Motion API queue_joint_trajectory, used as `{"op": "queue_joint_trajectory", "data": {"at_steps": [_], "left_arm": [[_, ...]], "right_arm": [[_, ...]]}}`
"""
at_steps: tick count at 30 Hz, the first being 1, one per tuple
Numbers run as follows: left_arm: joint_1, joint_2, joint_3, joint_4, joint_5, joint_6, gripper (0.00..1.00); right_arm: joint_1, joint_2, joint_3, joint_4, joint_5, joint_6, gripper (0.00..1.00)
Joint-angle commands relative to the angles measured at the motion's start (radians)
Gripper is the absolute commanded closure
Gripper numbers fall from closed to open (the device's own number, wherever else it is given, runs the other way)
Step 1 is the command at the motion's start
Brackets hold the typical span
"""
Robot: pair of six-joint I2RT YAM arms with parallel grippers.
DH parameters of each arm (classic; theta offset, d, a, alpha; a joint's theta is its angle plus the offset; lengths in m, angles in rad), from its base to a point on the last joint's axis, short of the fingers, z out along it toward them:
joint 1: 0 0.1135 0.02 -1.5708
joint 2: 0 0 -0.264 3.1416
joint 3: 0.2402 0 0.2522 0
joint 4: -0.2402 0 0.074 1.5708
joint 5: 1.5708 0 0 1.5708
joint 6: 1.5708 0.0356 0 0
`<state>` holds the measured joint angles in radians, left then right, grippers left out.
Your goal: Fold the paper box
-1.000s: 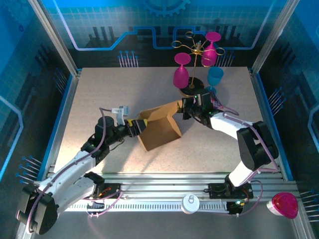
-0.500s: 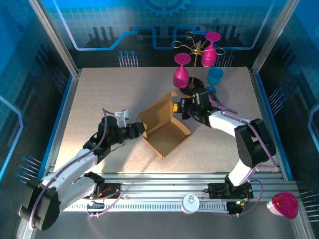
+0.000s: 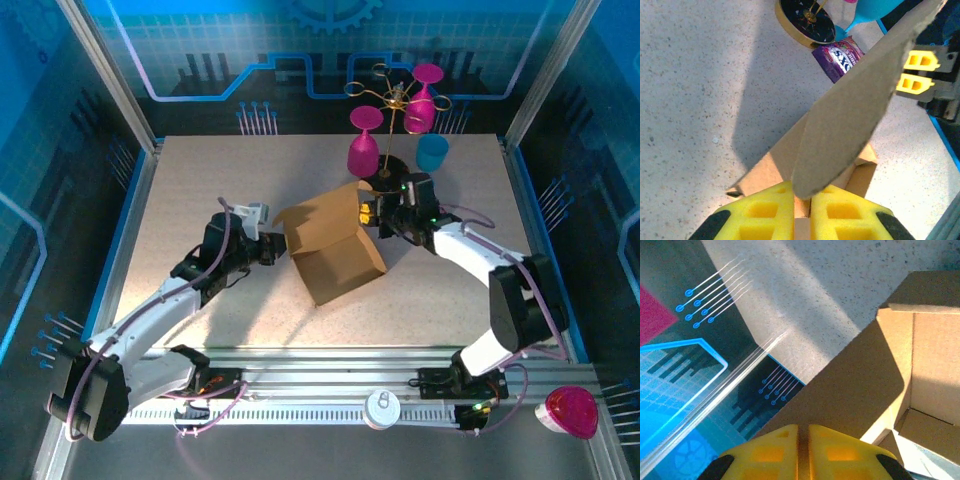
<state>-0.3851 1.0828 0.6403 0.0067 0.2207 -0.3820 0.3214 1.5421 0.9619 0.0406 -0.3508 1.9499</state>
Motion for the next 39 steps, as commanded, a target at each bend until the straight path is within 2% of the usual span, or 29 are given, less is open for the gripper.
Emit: {"op": "queue_joint_trajectory", "data": {"at_steps": [1, 8, 12, 18, 23, 29, 35, 39], "left_arm": [[0.002, 0.018, 0.043, -0.037, -0.004, 0.123, 0.88], [-0.01, 0.061, 0.072, -0.035, -0.031, 0.176, 0.91], [-0.037, 0.068, 0.105, -0.052, -0.115, 0.215, 0.98], [-0.061, 0.046, 0.139, -0.076, -0.263, 0.294, 1.0], [-0.068, 0.042, 0.142, -0.058, -0.289, 0.387, 1.0], [-0.077, 0.05, 0.128, -0.022, -0.308, 0.493, 1.0], [-0.078, 0.066, 0.116, 0.011, -0.317, 0.536, 1.0], [-0.078, 0.073, 0.107, 0.03, -0.324, 0.557, 1.0]], "right_arm": [[-0.027, -0.074, -0.009, -0.147, 0.0, -0.116, 0.82], [-0.058, -0.11, -0.013, -0.218, -0.026, -0.199, 0.72], [-0.061, -0.11, -0.027, -0.209, -0.043, -0.2, 0.69], [-0.09, -0.198, -0.017, -0.319, 0.042, -0.234, 0.62], [-0.098, -0.279, 0.001, -0.355, 0.121, -0.238, 0.53], [-0.003, -0.3, 0.117, -0.358, 0.233, -0.222, 0.44], [0.118, -0.141, 0.259, -0.272, 0.236, -0.145, 0.41], [0.171, -0.029, 0.382, -0.33, 0.211, -0.133, 0.41]]}}
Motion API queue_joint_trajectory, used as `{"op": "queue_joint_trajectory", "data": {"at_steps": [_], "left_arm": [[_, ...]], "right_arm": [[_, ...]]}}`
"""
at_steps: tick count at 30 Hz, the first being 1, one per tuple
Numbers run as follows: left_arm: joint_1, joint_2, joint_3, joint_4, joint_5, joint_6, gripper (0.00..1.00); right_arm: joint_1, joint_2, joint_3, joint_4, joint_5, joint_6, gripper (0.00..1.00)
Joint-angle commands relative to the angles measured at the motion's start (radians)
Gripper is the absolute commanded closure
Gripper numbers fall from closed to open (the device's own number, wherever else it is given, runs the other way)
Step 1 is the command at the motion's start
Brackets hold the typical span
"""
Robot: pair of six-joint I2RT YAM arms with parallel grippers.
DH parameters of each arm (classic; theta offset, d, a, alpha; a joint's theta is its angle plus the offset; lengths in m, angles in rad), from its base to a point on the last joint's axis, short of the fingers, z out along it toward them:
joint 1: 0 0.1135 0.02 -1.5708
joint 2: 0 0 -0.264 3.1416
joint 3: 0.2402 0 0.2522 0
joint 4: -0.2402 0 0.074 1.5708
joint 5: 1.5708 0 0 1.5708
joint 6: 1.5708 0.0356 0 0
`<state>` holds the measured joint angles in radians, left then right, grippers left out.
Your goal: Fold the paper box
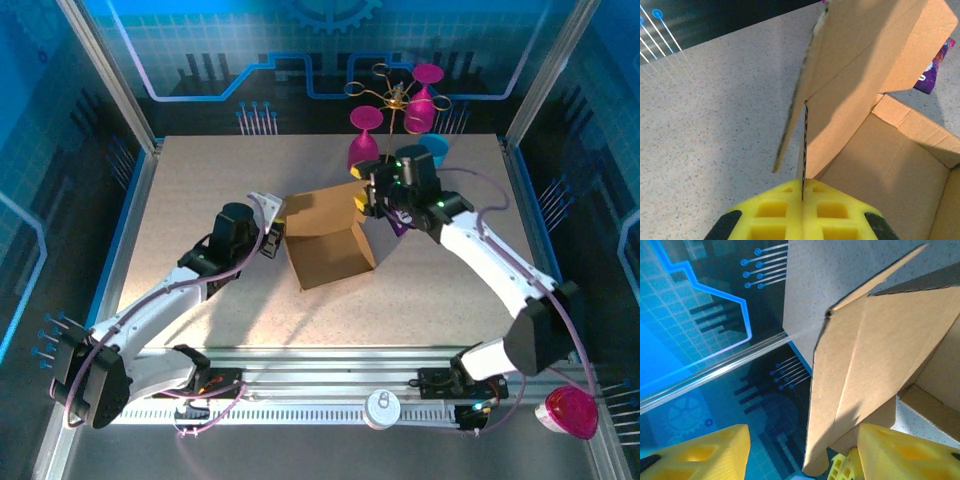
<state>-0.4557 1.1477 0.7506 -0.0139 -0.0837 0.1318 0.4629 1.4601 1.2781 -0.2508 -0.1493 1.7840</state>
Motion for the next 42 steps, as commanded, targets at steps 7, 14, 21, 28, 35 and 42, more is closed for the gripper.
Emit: {"op": "queue_joint_trajectory", "data": {"at_steps": [7, 14, 21, 28, 35, 42], "left_arm": [[-0.008, 0.021, -0.024, 0.097, -0.011, 0.055, 1.0], [-0.008, 0.017, -0.029, 0.114, 0.037, -0.004, 0.83], [-0.008, -0.119, -0.006, 0.023, 0.21, -0.347, 0.47], [0.038, -0.295, -0.003, -0.059, 0.23, -0.973, 0.41], [0.323, -0.171, 0.097, -0.284, 0.397, -1.489, 0.5], [0.353, 0.099, 0.244, -0.235, 0.492, -1.677, 0.51]], "right_arm": [[0.042, 0.15, 0.112, -0.069, 0.031, 0.02, 0.55], [0.042, 0.158, 0.1, -0.052, 0.038, 0.04, 0.84], [0.039, 0.149, 0.061, -0.002, 0.041, 0.09, 1.0], [0.038, 0.154, 0.057, 0.003, 0.034, 0.098, 1.0], [0.042, 0.157, 0.043, 0.023, 0.016, 0.097, 1.0], [0.046, 0.149, 0.016, 0.049, 0.009, 0.097, 1.0]]}}
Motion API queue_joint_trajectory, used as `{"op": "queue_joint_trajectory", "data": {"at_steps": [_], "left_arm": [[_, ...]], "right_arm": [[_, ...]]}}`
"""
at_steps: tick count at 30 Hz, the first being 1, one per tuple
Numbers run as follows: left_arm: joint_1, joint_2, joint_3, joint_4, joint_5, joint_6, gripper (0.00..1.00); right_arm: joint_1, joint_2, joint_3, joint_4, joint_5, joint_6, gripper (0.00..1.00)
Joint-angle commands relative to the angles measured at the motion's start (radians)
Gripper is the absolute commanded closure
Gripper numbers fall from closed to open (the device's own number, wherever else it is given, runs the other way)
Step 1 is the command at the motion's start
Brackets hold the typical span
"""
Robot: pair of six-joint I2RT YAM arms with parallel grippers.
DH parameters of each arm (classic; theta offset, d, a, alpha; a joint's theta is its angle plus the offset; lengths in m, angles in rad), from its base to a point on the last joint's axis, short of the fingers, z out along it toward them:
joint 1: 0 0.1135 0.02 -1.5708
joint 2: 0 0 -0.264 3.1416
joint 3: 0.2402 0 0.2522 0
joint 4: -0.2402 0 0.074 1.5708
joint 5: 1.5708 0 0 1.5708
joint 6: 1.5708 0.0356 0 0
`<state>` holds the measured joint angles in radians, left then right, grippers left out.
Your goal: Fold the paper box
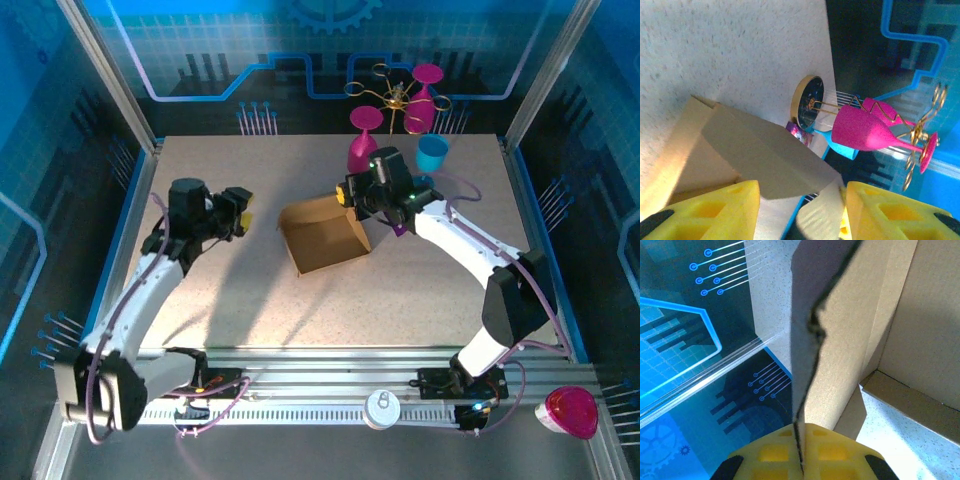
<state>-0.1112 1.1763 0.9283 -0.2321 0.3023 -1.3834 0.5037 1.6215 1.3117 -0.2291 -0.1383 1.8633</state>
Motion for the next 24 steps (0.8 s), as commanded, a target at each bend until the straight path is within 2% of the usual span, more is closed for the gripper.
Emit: {"op": "queue_joint_trajectory", "data": {"at_steps": [1, 3, 24], "left_arm": [[0.007, 0.105, 0.083, -0.017, 0.137, -0.184, 0.51], [0.0, 0.154, 0.107, -0.03, 0.175, -0.218, 0.51], [-0.08, 0.255, 0.095, 0.005, 0.199, -0.307, 0.48]], "right_arm": [[0.004, -0.013, -0.023, 0.033, -0.003, 0.017, 1.0], [0.004, -0.012, -0.031, 0.047, -0.006, 0.017, 1.0], [0.013, 0.012, -0.014, 0.085, -0.032, 0.009, 1.0]]}}
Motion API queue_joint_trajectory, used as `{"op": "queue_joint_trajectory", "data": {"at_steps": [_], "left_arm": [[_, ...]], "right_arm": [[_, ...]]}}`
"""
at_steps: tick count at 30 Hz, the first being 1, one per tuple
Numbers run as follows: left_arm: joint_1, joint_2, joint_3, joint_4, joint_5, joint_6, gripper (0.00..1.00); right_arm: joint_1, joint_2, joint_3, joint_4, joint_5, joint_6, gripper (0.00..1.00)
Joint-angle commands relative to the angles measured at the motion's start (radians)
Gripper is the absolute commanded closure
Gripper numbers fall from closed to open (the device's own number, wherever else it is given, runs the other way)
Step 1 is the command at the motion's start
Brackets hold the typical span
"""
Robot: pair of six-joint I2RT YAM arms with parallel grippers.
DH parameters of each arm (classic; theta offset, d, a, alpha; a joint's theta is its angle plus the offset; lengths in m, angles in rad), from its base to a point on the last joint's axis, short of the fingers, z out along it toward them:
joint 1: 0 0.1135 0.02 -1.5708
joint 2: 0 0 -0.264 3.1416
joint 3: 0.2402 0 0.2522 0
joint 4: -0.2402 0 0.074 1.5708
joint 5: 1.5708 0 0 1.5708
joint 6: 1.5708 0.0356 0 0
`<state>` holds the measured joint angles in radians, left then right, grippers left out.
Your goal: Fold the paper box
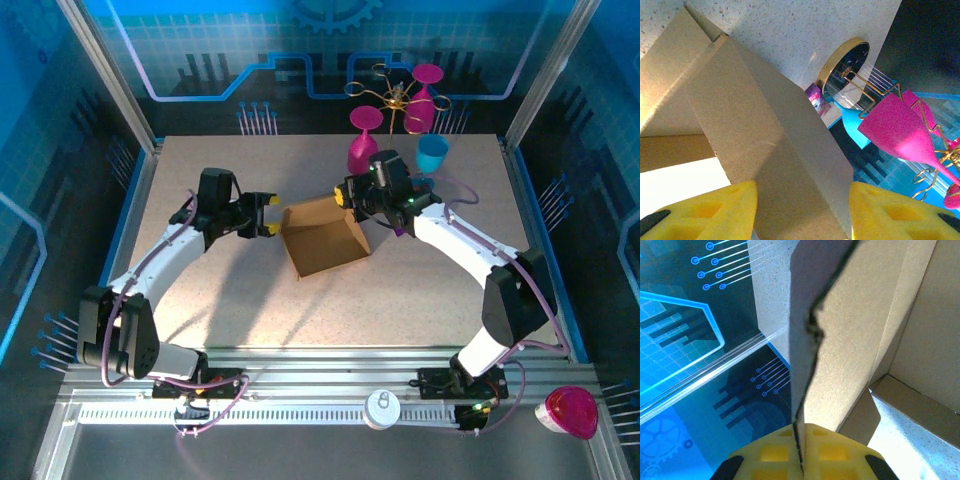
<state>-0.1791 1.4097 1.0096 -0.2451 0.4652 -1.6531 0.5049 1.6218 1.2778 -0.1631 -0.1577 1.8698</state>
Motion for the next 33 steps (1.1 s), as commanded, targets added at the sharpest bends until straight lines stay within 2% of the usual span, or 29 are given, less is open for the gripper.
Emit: {"op": "queue_joint_trajectory", "data": {"at_steps": [1, 5, 12, 18, 21, 27, 33], "left_arm": [[-0.015, 0.029, 0.01, 0.033, 0.039, -0.045, 0.47], [-0.026, 0.055, -0.009, 0.108, 0.038, -0.101, 0.47], [-0.028, 0.1, 0.008, 0.15, 0.041, -0.117, 0.49], [-0.025, 0.115, 0.001, 0.154, 0.048, -0.095, 0.62], [-0.02, 0.118, -0.009, 0.154, 0.051, -0.084, 0.72], [-0.011, 0.138, -0.025, 0.176, 0.068, -0.079, 0.81], [-0.001, 0.141, -0.029, 0.178, 0.07, -0.084, 0.94]], "right_arm": [[0.012, 0.012, 0.02, 0.022, -0.016, 0.002, 1.0], [0.012, 0.016, 0.025, 0.028, -0.026, 0.002, 1.0], [0.015, 0.02, 0.022, 0.041, -0.04, 0.0, 1.0], [0.015, 0.018, 0.018, 0.04, -0.045, -0.011, 1.0], [0.015, 0.019, 0.017, 0.034, -0.051, -0.022, 1.0], [0.015, 0.018, 0.014, 0.019, -0.059, -0.035, 1.0], [0.017, 0.018, 0.017, 0.012, -0.065, -0.039, 1.0]]}}
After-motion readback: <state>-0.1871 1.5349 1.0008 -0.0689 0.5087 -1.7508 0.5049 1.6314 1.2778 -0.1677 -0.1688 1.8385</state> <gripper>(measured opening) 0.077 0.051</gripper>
